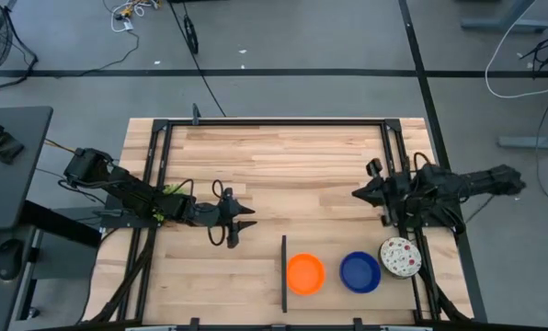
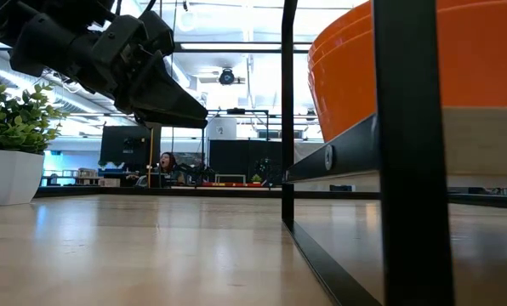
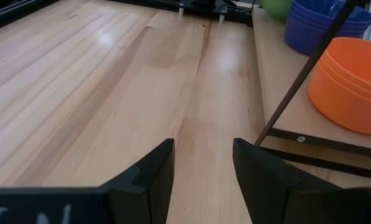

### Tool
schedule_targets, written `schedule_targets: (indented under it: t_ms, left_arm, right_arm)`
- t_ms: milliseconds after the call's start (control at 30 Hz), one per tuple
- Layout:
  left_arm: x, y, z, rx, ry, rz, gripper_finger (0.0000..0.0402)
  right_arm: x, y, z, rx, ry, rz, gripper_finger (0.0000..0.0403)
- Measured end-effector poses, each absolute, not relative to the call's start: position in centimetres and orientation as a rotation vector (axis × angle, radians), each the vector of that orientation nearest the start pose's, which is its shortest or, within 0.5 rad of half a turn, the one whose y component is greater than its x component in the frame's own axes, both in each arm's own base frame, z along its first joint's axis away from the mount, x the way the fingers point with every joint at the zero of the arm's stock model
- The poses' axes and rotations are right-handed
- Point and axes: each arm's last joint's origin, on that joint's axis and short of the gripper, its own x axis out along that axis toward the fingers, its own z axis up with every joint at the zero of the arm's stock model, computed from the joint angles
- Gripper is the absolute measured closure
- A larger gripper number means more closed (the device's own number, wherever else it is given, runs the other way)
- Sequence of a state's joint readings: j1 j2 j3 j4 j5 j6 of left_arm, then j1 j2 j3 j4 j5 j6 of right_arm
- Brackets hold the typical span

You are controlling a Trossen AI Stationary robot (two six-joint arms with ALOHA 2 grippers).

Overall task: Pick & Place Mini bowls
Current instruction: Return to Home Position

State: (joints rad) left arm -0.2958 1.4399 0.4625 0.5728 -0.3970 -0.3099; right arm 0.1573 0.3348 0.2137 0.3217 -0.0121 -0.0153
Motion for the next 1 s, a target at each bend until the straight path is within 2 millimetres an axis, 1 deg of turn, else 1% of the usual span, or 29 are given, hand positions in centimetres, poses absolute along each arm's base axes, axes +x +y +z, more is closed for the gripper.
schedule_targets:
  t_ms: [133, 200, 300, 467, 600, 767, 867, 1000]
  left_arm:
    - [25.1, -6.4, 15.9, -0.168, 0.360, 0.160, 0.0232]
    - [25.1, -6.4, 15.9, -0.168, 0.360, 0.161, 0.0232]
    - [25.1, -6.4, 15.9, -0.168, 0.359, 0.161, 0.0232]
    - [25.1, -6.4, 15.9, -0.171, 0.357, 0.162, 0.0232]
    - [25.1, -6.4, 15.9, -0.171, 0.354, 0.167, 0.0232]
    - [25.1, -6.2, 16.1, -0.233, 0.334, 0.209, 0.0232]
    - [24.9, -6.0, 17.2, -0.262, 0.291, 0.189, 0.0232]
    - [23.7, -5.2, 19.9, -0.232, 0.226, 0.174, 0.0232]
  right_arm:
    - [10.2, 1.3, 23.2, 0.060, -0.153, 0.163, 0.0400]
    - [9.8, 1.4, 22.7, 0.089, -0.153, 0.208, 0.0401]
    - [9.8, 1.6, 21.3, 0.097, -0.147, 0.227, 0.0401]
    - [10.1, 1.7, 19.1, 0.101, -0.204, 0.237, 0.0401]
    - [10.3, 1.5, 18.6, 0.085, -0.163, 0.160, 0.0401]
    - [10.4, 1.2, 17.9, 0.031, -0.101, 0.062, 0.0401]
    - [10.5, 1.0, 17.2, 0.028, -0.026, 0.021, 0.0401]
    - [10.5, 0.8, 16.4, 0.039, 0.059, 0.005, 0.0401]
